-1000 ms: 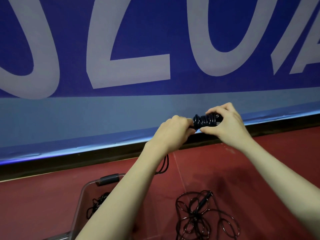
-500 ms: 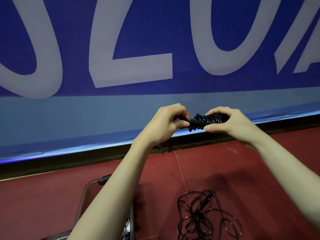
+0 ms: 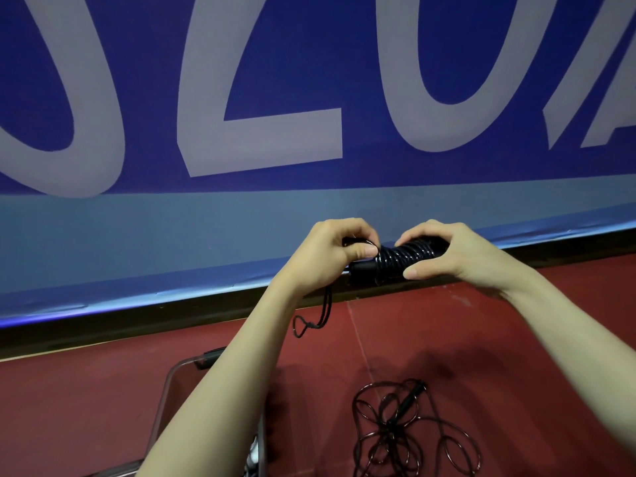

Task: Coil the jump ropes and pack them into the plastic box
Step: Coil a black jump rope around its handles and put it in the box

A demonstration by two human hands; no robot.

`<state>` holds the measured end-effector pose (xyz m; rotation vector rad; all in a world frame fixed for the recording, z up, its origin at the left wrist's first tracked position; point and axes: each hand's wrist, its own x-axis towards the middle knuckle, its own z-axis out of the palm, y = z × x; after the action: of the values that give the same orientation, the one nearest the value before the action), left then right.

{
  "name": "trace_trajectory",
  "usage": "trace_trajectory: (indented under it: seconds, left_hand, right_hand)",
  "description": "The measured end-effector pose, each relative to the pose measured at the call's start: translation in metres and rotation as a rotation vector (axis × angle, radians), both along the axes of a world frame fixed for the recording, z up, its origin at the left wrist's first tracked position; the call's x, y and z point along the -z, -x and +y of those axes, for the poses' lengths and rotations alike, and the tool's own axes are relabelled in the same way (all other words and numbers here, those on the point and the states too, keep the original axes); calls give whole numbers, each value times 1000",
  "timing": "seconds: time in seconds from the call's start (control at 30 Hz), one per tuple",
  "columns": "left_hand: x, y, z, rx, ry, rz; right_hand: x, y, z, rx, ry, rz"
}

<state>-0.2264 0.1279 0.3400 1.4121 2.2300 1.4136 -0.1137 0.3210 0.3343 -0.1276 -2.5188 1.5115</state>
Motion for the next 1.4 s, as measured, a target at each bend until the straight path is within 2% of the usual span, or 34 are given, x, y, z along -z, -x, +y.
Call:
trace_trajectory:
  seconds: [0.2,0.37,0.57,0.67,0.83,0.9,1.0,1.07,1.13,1.27,1.4]
  left_hand:
    - [5,-4,2,43,-74,-214]
    - [14,-2,7,-98,-220,-371]
    - [16,-5,21,-169,-272,-395]
    - [20,-7,28,-194,-144,-344]
    - [21,-21,33,-131,260,4]
    - [19,-24,34,-126,375,109]
    - [11,-26,32,-133,503,317]
    - [3,-26,27,-124,496,436]
    - [-4,-22,20,-129,449,500]
    - [-9,-6,1,-108,393,327]
    - [-8,-4,-12,24,276,-23]
  right_hand:
    - [4,-3,2,-119,209,10]
    - [-3,-4,-7,-182,375,81]
    - [-8,6,-27,66,632,241]
    - [-9,10,-30,204,692,282]
    - [-6,14,-20,456,776,348]
    - [0,15,-14,536,625,341]
    - [8,14,-8,638,76,302]
    - [8,11,-7,593,-178,317]
    - [6,9,-8,476,-324,291]
    - [-2,8,-12,192,-495,117]
    - [-13,1,-9,-24,-371,-16]
